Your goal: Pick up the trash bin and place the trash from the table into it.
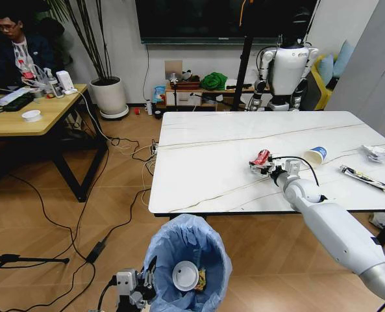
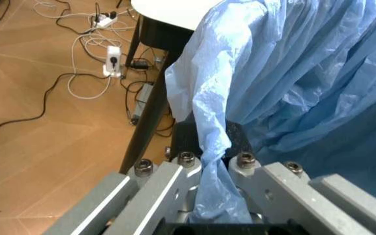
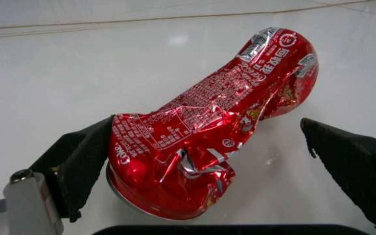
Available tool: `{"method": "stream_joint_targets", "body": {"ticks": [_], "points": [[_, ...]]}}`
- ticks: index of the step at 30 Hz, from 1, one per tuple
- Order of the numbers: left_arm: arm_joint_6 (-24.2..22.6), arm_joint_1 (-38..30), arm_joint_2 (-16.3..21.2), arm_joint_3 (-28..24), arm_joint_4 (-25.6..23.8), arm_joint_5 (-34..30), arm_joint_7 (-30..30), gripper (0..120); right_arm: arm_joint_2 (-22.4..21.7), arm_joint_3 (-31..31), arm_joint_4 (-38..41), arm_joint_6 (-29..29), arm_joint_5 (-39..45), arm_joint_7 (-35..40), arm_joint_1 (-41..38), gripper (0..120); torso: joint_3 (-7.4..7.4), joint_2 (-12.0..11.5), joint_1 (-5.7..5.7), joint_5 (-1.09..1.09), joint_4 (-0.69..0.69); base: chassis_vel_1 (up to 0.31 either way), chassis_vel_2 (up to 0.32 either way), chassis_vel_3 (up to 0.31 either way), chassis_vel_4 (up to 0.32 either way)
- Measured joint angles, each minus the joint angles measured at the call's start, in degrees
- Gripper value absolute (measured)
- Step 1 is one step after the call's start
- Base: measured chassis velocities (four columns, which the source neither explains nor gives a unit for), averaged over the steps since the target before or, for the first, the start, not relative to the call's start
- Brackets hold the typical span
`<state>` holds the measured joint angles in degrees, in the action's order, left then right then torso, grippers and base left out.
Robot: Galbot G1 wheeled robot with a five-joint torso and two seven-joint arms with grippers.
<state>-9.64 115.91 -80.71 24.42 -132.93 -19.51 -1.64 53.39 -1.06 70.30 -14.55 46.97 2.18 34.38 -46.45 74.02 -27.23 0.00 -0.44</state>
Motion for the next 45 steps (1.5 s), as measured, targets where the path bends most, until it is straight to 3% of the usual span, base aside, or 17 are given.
{"method": "stream_joint_targets", "body": {"ticks": [6, 10, 12, 14, 16, 19, 32, 37, 45], "points": [[0.0, -0.1, 0.0, 0.1, 0.0, -0.1, 0.0, 0, 0.5, 0.5, -1.0, 0.1, 0.0, -0.4, -0.5, 98, 0.0, 0.0, 0.0, 0.0, 0.0, 0.0, 0.0, 0.0, 0.0], [-0.1, -0.1, -0.1, 0.1, 0.1, -0.1, 0.0, 0, 0.9, 0.6, -1.6, 0.4, 0.0, -0.8, -0.8, 86, 0.0, 0.0, 0.0, 0.0, 0.01, 0.0, 0.0, 0.0, 0.0], [-0.1, -0.1, -0.1, 0.2, 0.2, -0.2, 0.0, 0, 0.9, 0.7, -1.9, 0.8, 0.0, -1.1, -0.9, 74, 0.0, 0.0, 0.0, 0.0, 0.0, 0.0, 0.0, 0.0, 0.0], [-0.1, -0.2, -0.1, 0.2, 0.3, -0.2, 0.0, 0, 0.9, 0.8, -1.9, 0.9, 0.0, -1.2, -0.9, 72, 0.0, 0.0, 0.0, 0.0, 0.0, 0.0, 0.0, 0.0, 0.0], [-0.1, -0.2, -0.1, 0.1, 0.4, -0.2, 0.0, 0, 0.6, 0.8, -2.0, 1.0, 0.0, -1.5, -0.9, 60, 0.0, 0.0, 0.01, 0.0, 0.0, 0.0, 0.0, 0.0, 0.0], [-0.1, -0.2, -0.1, 0.1, 0.5, -0.2, 0.0, 0, 0.5, 0.6, -1.9, 1.0, 0.0, -1.7, -0.9, 53, 0.0, 0.0, 0.01, 0.0, 0.0, 0.0, 0.0, 0.0, 0.0], [0.0, -0.6, 0.1, 0.0, 0.8, -0.1, 0.0, 0, -0.7, -0.4, -0.1, 2.0, -0.8, -2.8, -0.4, 52, 0.0, 0.0, 0.01, 0.01, 0.0, 0.0, 0.0, 0.0, 0.0], [0.0, -0.8, 0.6, -0.5, 0.9, -0.3, 0.2, 0, -3.7, -1.3, 6.0, 2.2, 0.2, -4.0, 1.0, 52, 0.0, 0.0, 0.0, 0.01, 0.01, 0.0, 0.0, 0.0, 0.0], [-0.2, -1.9, 1.0, -3.9, 2.0, -1.1, 0.6, 0, -13.7, -3.0, 21.8, 4.4, 3.7, -9.7, 5.4, 52, 0.01, 0.0, 0.01, -0.01, -0.03, 0.0, 0.0, 0.0, 0.0]]}}
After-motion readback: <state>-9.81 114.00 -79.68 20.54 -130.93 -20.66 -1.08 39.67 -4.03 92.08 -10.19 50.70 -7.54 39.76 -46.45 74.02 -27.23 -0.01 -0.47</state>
